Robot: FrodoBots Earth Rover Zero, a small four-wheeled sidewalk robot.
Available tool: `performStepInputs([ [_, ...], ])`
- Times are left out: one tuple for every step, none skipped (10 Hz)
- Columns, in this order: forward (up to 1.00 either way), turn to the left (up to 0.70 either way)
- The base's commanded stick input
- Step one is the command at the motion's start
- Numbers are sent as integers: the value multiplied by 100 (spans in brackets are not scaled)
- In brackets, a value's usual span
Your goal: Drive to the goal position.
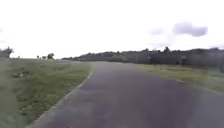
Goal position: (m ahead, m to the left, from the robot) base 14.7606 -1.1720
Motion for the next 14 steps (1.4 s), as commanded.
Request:
performStepInputs([
  [70,2],
  [70,2],
  [70,2],
  [70,2],
  [70,2],
  [70,2],
  [70,2],
  [70,2],
  [70,2],
  [70,2],
  [70,3],
  [70,5],
  [70,8],
  [70,35],
])
